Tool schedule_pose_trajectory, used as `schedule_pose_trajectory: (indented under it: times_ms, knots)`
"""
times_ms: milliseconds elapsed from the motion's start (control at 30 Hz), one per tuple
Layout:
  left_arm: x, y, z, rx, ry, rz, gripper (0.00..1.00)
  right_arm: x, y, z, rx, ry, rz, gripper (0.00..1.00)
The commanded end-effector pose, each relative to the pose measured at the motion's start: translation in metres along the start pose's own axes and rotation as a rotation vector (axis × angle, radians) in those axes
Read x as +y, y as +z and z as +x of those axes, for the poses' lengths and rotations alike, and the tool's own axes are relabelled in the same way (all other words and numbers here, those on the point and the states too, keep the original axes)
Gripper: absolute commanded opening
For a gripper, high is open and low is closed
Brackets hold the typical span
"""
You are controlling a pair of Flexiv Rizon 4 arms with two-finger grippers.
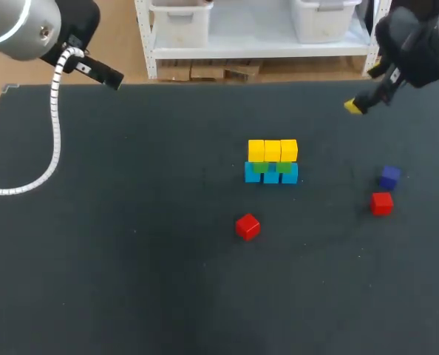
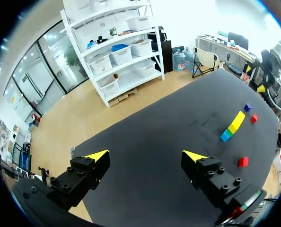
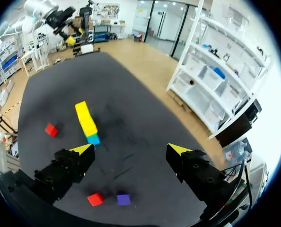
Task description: Place the blue cubes, place green cubes on the blue cubes, place the yellow cubes on the green cubes, then place the red cubes on the yellow cubes, and place purple cube on the red cubes.
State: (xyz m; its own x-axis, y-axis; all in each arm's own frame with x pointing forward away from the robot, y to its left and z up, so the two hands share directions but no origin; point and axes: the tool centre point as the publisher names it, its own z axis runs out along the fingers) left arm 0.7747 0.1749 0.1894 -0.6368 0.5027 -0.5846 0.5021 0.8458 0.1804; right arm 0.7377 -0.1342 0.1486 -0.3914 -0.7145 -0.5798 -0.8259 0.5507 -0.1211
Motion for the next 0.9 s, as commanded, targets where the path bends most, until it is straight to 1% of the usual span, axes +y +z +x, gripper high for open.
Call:
schedule_pose_trajectory:
  times_ms: [33, 200, 433, 567, 700, 800, 900]
  knots:
    - [0.001, 0.001, -0.001, -0.001, 0.001, 0.003, 1.00, 0.001, 0.009, 0.008, 0.026, -0.031, -0.043, 1.00]
    - [0.001, 0.001, -0.001, -0.001, 0.001, 0.003, 1.00, 0.020, 0.009, 0.024, 0.101, -0.119, -0.079, 1.00]
    - [0.001, 0.001, -0.001, -0.001, 0.001, 0.003, 1.00, 0.047, 0.000, 0.046, 0.205, -0.289, -0.133, 1.00]
    - [0.001, 0.001, -0.001, -0.001, 0.001, 0.003, 1.00, 0.062, -0.002, 0.064, 0.292, -0.390, -0.174, 1.00]
    - [0.001, 0.001, -0.001, -0.001, 0.001, 0.003, 1.00, 0.069, -0.002, 0.087, 0.324, -0.400, -0.203, 1.00]
    - [0.001, 0.001, -0.001, -0.001, 0.001, 0.003, 1.00, 0.075, 0.001, 0.102, 0.331, -0.395, -0.216, 1.00]
    - [0.001, 0.001, -0.001, -0.001, 0.001, 0.003, 1.00, 0.084, 0.010, 0.116, 0.370, -0.406, -0.185, 1.00]
